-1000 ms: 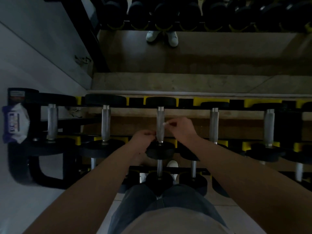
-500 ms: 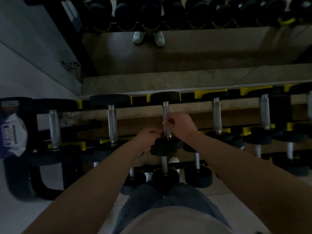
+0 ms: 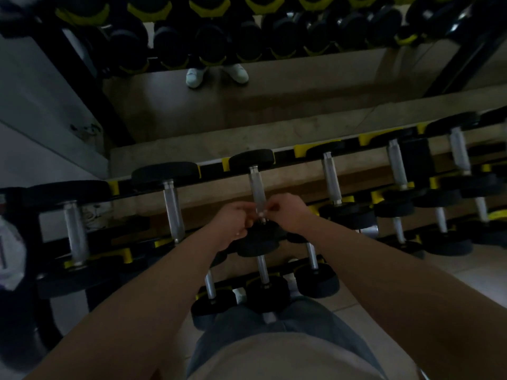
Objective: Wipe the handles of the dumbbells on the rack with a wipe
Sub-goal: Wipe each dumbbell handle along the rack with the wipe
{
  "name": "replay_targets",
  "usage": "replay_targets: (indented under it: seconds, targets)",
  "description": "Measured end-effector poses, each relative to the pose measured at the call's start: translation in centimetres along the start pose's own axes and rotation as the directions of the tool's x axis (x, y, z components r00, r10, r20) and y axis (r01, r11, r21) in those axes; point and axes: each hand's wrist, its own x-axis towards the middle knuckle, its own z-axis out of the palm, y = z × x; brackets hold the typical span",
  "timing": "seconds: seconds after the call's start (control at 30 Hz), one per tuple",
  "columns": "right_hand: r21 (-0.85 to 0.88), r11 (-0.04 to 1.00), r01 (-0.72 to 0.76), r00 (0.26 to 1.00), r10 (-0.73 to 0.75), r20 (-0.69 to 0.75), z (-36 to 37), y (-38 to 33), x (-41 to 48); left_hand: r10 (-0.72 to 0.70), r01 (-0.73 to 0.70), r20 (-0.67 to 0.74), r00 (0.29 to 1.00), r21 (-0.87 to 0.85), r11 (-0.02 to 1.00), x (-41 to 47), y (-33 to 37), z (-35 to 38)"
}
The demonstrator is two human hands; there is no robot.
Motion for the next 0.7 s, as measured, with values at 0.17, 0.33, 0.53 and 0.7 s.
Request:
replay_targets:
  seconds: [0.17, 0.33, 0.53, 0.7]
  targets:
    - [0.541, 0.839, -0.057, 0.990, 0.119, -0.080, -1.8, 1.2, -0.9, 0.090, -0.090, -0.001, 0.996, 0.076, 0.993, -0.8, 1.9, 2.3]
    - [0.658, 0.752, -0.034, 0.996, 0.077, -0.037, -4.8, 4.1, -2.1, 0.166, -0.168, 0.022, 0.986, 0.119, 0.979, -1.3, 4.1, 6.7]
    - [0.670, 0.742, -0.027, 0.998, 0.052, -0.017, -8.7, 8.6, -2.3, 0.204, -0.200, -0.047, 0.978, 0.075, 0.977, -0.5, 5.4, 12.9]
    - [0.679, 0.732, -0.060, 0.998, 0.046, 0.039, -11.8, 12.2, -1.8, 0.146, -0.148, -0.090, 0.985, -0.026, 0.989, 1.0, 6.3, 17.5]
